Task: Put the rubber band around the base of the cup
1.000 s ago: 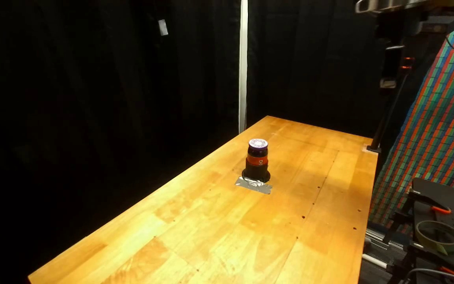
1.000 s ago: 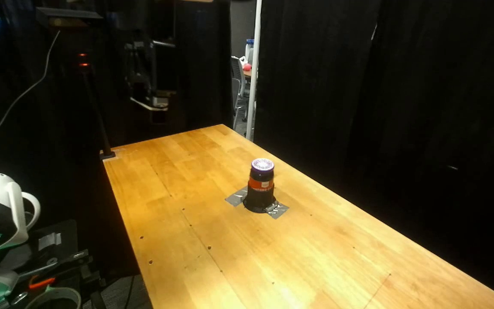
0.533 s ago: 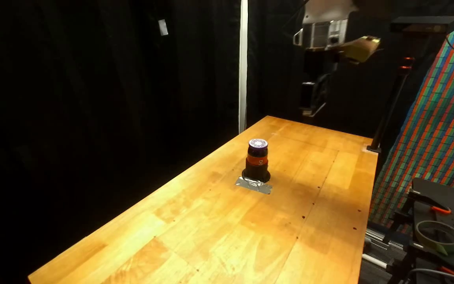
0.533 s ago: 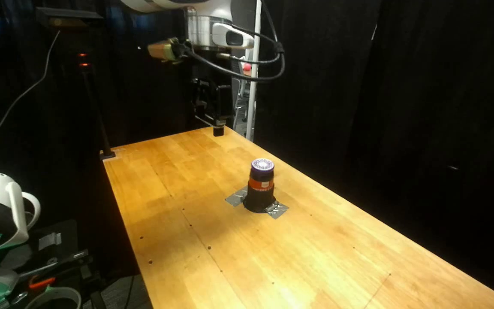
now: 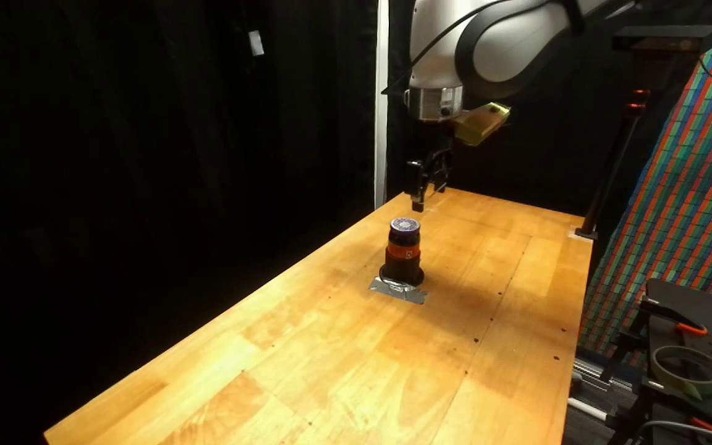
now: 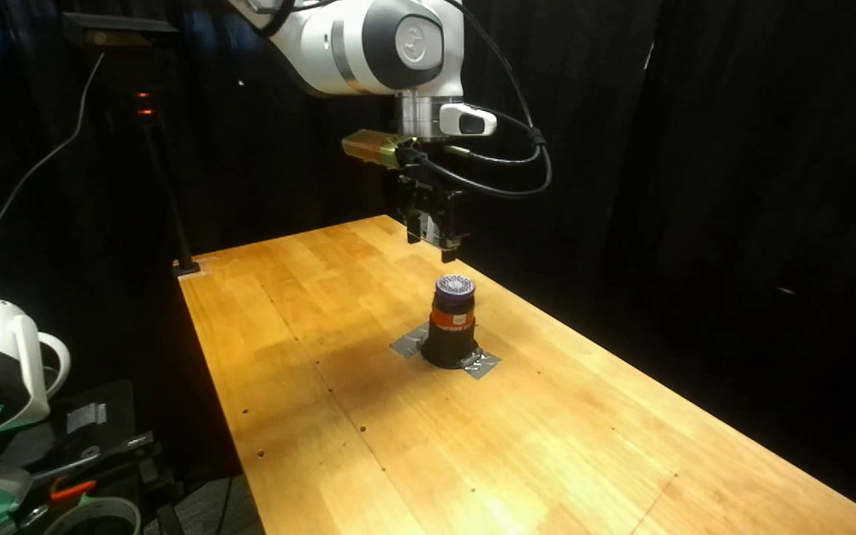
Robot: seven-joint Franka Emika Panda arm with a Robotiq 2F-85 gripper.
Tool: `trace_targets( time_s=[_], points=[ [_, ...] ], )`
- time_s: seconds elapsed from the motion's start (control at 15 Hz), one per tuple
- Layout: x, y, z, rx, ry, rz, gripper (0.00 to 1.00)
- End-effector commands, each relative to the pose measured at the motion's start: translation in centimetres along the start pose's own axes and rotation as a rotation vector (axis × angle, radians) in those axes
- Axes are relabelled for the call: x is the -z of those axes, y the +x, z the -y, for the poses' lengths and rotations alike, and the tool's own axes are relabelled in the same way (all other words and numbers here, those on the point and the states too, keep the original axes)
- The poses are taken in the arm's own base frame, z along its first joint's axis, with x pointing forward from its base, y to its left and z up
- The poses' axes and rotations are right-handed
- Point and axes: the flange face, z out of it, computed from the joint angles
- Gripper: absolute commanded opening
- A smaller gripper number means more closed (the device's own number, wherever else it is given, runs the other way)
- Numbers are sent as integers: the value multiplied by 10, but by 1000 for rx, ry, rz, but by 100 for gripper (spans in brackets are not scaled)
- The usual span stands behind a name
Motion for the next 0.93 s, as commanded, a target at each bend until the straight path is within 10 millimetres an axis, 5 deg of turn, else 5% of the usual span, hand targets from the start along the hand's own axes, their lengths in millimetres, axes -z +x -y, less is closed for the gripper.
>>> trace_targets(
  time_s=[0.0, 0.87],
  points=[
    [-15, 37, -3, 1, -27, -31, 100],
    [-83, 82, -7, -28, -5, -37, 100]
  ],
)
